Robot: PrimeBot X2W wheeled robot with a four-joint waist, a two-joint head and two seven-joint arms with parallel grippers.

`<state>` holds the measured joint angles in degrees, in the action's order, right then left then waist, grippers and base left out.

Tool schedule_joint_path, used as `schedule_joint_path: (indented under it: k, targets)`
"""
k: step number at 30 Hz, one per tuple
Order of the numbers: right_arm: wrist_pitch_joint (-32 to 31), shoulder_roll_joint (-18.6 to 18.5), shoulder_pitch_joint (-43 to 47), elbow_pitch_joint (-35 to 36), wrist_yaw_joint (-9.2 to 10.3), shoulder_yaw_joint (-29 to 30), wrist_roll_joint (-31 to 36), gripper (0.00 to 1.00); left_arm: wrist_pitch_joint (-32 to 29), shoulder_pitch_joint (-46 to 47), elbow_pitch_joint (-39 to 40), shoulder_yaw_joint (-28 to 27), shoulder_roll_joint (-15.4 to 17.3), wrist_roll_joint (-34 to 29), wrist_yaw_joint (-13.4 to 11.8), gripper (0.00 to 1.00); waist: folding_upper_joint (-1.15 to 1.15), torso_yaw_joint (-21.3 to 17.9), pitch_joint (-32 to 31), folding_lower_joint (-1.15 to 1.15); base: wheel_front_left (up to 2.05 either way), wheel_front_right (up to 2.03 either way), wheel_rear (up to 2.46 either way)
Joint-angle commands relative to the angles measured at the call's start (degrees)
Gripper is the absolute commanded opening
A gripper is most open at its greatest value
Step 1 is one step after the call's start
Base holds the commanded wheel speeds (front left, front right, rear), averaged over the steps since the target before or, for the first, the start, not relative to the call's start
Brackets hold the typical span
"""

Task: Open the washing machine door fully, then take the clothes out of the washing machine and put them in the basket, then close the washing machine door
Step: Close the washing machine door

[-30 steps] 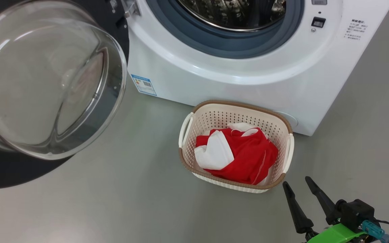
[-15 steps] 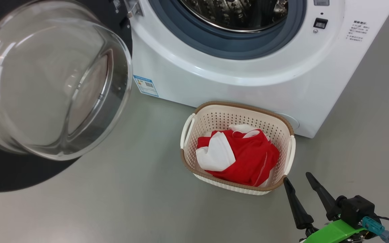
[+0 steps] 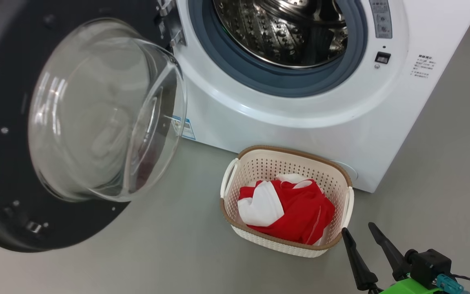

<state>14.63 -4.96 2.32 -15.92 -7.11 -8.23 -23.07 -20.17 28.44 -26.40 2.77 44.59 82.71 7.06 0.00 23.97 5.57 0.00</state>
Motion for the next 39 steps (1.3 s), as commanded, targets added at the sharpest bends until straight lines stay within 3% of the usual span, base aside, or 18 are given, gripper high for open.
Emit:
schedule_joint_path:
  k: [1,16,27,33,39]
  targets:
    - [0.4,0.0,-0.3,1.3,-0.37,-1.3,-0.1,1.0,-0.5,0.4,2.7,-1.5,3.9,0.6,0.4,0.0,0.0,0.2,-0.9,0.0,0.0,0.0,0.0]
    - [0.4,0.3,1.0,1.7,-0.37,-1.4,-0.5,1.0,-2.2,-4.1,17.6,4.1,4.5,3.8,0.4,0.0,0.0,-1.3,-2.5,0.0,0.0,0.0,0.0]
    - [0.4,0.5,1.0,1.9,-0.37,-1.5,-0.6,1.0,-0.6,-1.1,27.6,10.4,0.9,2.5,0.4,0.0,0.0,-4.3,-2.4,0.0,0.0,0.0,0.0]
    - [0.4,0.6,1.1,2.0,-0.37,-1.1,-0.5,1.0,1.7,2.6,31.2,16.1,-3.1,0.7,0.4,0.0,0.0,-5.8,-2.1,0.0,0.0,0.0,0.0]
    - [0.4,0.8,1.0,2.1,-0.37,-1.0,-0.4,1.0,3.6,2.7,30.1,17.6,-3.3,-0.1,0.4,0.0,0.0,-6.5,-2.0,0.0,0.0,0.0,0.0]
